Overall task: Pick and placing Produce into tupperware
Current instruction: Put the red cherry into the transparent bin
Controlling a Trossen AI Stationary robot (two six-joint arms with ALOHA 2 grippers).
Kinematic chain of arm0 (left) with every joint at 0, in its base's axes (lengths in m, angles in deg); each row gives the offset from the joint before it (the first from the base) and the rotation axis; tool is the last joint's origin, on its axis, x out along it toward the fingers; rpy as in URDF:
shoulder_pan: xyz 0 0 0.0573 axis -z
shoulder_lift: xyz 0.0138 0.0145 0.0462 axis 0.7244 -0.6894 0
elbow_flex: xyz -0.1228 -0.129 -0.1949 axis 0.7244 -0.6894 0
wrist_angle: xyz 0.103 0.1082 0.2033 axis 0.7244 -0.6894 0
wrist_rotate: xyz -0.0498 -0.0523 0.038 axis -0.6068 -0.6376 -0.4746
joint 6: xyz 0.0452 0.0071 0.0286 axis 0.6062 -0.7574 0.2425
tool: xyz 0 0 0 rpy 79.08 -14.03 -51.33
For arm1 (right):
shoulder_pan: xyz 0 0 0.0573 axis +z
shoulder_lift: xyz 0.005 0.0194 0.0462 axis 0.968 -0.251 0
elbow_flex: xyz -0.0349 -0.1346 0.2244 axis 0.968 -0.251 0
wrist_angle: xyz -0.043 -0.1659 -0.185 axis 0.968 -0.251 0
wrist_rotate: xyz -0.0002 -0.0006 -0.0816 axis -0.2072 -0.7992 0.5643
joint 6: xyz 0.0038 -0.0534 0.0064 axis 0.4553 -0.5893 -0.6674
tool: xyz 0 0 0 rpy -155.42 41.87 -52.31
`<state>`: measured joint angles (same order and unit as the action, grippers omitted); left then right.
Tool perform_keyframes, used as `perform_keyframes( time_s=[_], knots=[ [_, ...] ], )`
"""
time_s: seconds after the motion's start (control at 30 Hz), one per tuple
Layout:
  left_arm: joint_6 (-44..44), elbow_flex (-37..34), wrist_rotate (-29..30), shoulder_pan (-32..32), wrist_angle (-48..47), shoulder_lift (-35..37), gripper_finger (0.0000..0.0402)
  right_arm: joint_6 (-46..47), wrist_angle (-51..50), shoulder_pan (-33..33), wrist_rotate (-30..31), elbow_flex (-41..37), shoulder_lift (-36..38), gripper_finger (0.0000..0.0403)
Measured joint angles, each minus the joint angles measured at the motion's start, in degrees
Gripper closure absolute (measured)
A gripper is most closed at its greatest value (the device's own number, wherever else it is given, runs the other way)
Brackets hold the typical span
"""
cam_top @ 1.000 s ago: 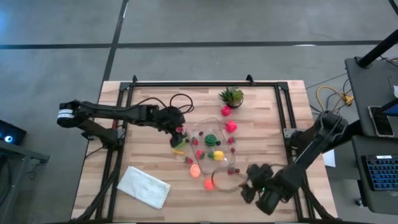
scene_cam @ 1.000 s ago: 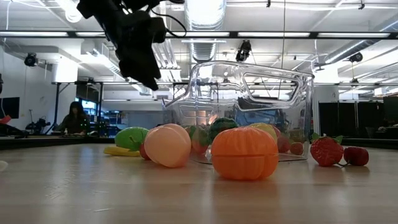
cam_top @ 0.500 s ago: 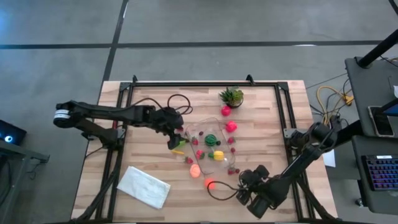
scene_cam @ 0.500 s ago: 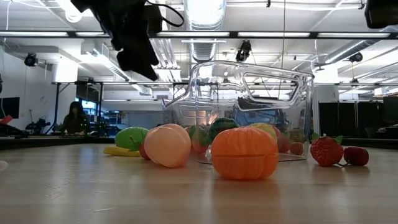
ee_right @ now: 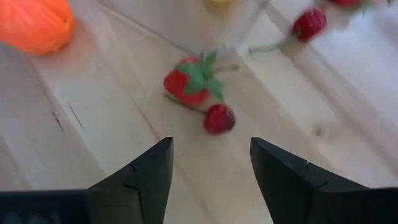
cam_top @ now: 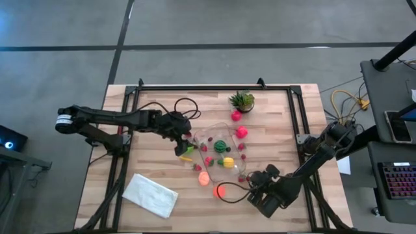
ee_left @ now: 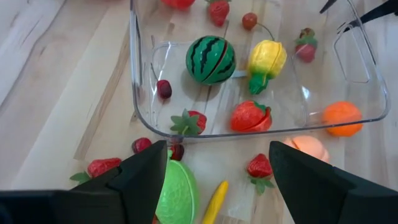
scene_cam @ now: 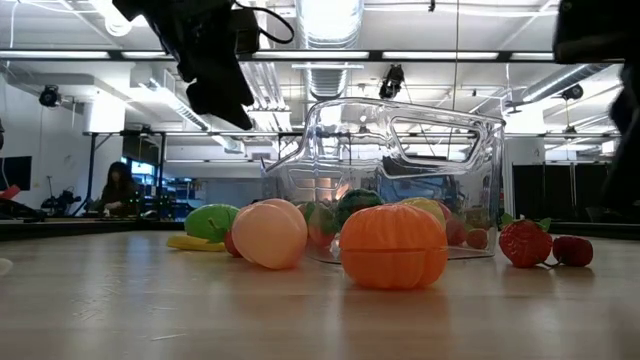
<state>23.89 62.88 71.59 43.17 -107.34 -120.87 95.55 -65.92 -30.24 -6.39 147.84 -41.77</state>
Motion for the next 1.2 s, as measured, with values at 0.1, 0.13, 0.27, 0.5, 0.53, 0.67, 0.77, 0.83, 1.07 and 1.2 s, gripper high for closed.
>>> perform_keyframes(
  time_s=[0.1, 0.13, 0.27, 0.5, 0.53, 0.67, 0.77, 0.83, 1.07, 1.2],
  knots=[
    [0.0, -0.4, 0.0, 0.0, -0.2, 0.0, 0.0134, -7.3, 1.9, -1.1, 0.0, -1.1, 1.3, 0.0186],
    [0.0, -0.4, 0.0, 0.0, -0.2, 0.0, 0.0134, -9.6, 2.2, -1.5, 0.0, -1.6, 1.5, 0.0182],
    [0.0, -0.4, 0.0, 0.0, 0.0, -0.1, 0.0134, -15.4, 2.9, -2.3, 0.0, -2.9, 2.1, 0.0167],
    [0.0, -0.5, 0.0, 0.0, 0.0, -0.1, 0.0134, -23.2, 7.0, -2.8, -2.0, -4.1, 1.9, 0.0141],
    [0.0, -0.5, 0.0, 0.0, 0.0, -0.1, 0.0134, -24.9, 7.9, -2.9, -2.9, -4.4, 1.9, 0.0140],
    [0.0, -0.5, 0.0, 0.0, 0.0, -0.1, 0.0134, -27.8, 9.7, -3.5, -3.7, -5.5, 1.9, 0.0143],
    [0.0, -0.5, 0.1, 0.0, 0.0, -0.2, 0.0134, -27.8, 9.8, -4.5, -4.1, -5.8, 1.9, 0.0150],
    [0.0, -0.5, 0.1, 0.0, 0.0, -0.2, 0.0134, -27.8, 9.8, -5.0, -4.2, -6.1, 1.9, 0.0154],
    [0.0, -0.5, 0.1, 0.0, 0.0, -0.2, 0.0134, -28.0, 10.0, -5.9, -4.4, -6.2, 1.9, 0.0168],
    [0.0, -0.5, 0.1, 0.0, 0.0, -0.2, 0.0134, -28.0, 10.4, -5.9, -4.4, -6.5, 1.9, 0.0174]
  ],
)
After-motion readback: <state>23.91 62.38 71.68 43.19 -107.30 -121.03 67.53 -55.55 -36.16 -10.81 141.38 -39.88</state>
